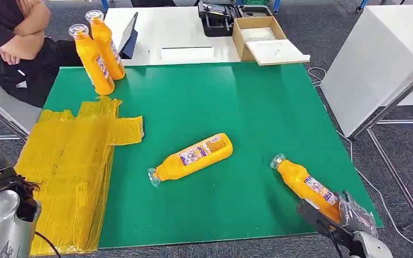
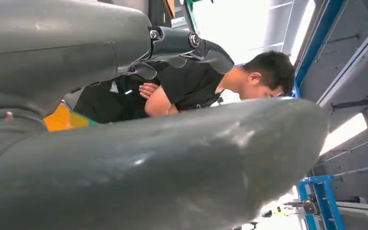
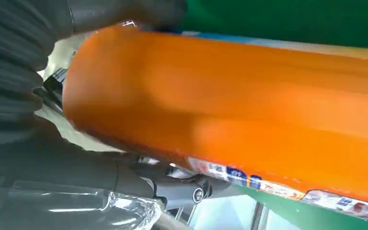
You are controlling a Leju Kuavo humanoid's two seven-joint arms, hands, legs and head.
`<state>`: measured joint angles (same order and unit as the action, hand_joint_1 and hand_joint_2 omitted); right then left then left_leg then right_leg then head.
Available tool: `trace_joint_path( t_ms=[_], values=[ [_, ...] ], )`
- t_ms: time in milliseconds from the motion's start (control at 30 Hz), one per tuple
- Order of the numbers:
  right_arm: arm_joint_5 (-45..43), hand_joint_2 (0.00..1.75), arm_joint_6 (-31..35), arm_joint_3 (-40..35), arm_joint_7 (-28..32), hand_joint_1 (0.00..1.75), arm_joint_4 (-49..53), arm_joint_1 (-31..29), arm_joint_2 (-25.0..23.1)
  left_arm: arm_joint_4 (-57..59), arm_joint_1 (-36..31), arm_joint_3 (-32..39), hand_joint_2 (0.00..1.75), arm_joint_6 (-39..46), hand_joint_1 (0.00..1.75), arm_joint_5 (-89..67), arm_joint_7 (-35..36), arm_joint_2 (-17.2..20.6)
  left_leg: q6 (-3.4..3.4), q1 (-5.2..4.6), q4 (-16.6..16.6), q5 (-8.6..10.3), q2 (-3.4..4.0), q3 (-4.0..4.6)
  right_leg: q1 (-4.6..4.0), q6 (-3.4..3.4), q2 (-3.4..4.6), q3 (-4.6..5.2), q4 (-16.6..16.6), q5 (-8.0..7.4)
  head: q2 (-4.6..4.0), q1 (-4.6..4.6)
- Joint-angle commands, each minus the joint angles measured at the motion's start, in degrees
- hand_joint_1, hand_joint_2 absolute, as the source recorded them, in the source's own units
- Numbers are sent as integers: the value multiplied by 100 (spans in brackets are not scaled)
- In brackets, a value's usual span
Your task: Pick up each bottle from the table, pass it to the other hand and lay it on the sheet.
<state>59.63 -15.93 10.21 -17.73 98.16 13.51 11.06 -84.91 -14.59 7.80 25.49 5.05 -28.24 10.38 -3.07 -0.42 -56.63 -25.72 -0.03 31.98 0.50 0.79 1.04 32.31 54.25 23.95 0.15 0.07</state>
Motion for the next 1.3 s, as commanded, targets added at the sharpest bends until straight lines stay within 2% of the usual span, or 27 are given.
trace_joint_path(
  t_ms=[33, 667, 800, 833, 900, 1033, 1067, 1133, 1200, 1300],
  values=[
    [-44, 175, -97, 103, 55, 175, -285, 72, -168, 415, -275, -94, 0, -19, 0, 11, 24, -109, 19, 1, 7, 1, -19, -15, -1, -6, -26, -20, -6, 5, 0, -2],
    [-222, 175, -221, 185, 78, 175, -484, -16, -317, 393, -192, -74, 0, -75, 0, 15, 26, -137, 19, 2, 11, 2, -14, -20, -2, -6, -23, -26, -11, 3, 0, 0],
    [-422, 175, 16, 171, 191, 175, -640, -293, -374, 426, -184, -215, 0, -573, 0, 442, 333, -122, 25, 2, 14, 1, -12, -29, -2, -7, -23, -34, -13, 3, 0, 0],
    [-412, 175, 233, 113, 235, 175, -442, -433, -417, 406, -161, -281, 0, -1040, 0, 861, 553, -99, 19, 4, 11, 2, -8, -23, -4, -6, -17, -29, -12, 1, 0, 0],
    [-421, 175, 110, 5, 48, 175, -274, -559, -402, 393, -153, -317, 0, -1043, 0, 866, 552, -110, 20, 1, 7, 2, 8, -20, 1, -5, -2, -20, -5, -3, 0, 0],
    [-420, 175, 109, 6, 50, 175, -278, -524, -395, 391, -153, -310, 0, -1042, 0, 866, 552, -100, 18, 0, 6, 2, 5, -13, 1, -5, -5, -17, -3, -4, 0, 0],
    [-500, 175, 654, -43, 501, 175, -114, -700, -491, 356, -124, -325, 175, -1677, 0, 1573, 903, -119, 14, -2, 6, 2, 1, -12, 2, -3, -8, -15, -2, -2, 0, 0],
    [-396, 175, 628, -375, 359, 175, 326, -1329, -618, 217, -79, -490, 175, -1802, 0, 1741, 942, -229, 26, -7, 5, -1, 12, -19, 5, -7, -1, -14, 4, 0, 0, 0],
    [-319, 175, 668, -679, 291, 175, 582, -1764, -692, 90, -68, -673, 175, -1838, 0, 1831, 965, -278, 14, -11, -1, 1, 29, 5, 11, -2, 22, 5, 14, -8, 0, -2],
    [-264, 175, 637, -1202, 282, 175, 762, -2322, -706, -17, -144, -966, 175, -1820, 0, 1927, 963, -306, 32, -9, -6, 5, 47, 11, 8, -4, 37, 5, 33, -8, 0, 0]
  ],
)
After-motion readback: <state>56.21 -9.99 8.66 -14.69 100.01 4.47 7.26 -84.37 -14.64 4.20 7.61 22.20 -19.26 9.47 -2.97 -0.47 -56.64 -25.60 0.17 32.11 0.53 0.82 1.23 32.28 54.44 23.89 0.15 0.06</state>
